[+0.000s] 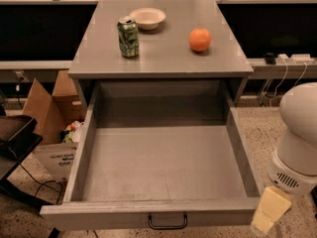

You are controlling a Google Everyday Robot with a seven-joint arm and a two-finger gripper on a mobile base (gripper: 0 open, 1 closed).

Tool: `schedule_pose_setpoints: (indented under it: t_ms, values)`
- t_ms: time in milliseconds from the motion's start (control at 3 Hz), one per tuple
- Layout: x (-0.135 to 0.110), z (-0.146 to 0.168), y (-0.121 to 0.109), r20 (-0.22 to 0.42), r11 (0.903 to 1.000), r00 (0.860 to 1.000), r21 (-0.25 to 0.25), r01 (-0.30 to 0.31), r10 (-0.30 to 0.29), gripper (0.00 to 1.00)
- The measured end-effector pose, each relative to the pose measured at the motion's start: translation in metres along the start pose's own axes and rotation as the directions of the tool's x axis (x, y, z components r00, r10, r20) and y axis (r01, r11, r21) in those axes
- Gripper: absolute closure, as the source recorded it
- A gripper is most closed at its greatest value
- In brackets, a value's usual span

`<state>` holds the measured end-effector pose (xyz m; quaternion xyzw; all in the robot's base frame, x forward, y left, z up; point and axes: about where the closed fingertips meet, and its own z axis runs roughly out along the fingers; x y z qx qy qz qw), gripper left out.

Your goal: Open top drawer

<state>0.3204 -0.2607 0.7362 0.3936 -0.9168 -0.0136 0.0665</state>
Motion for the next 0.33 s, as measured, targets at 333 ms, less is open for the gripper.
schedule_pose_setpoints:
  t_ms: [333]
  values:
    - [0.0494, -0.0252, 0.0406, 0.005, 0.9976, 0.999, 0.057, -0.039, 0.039, 0.0]
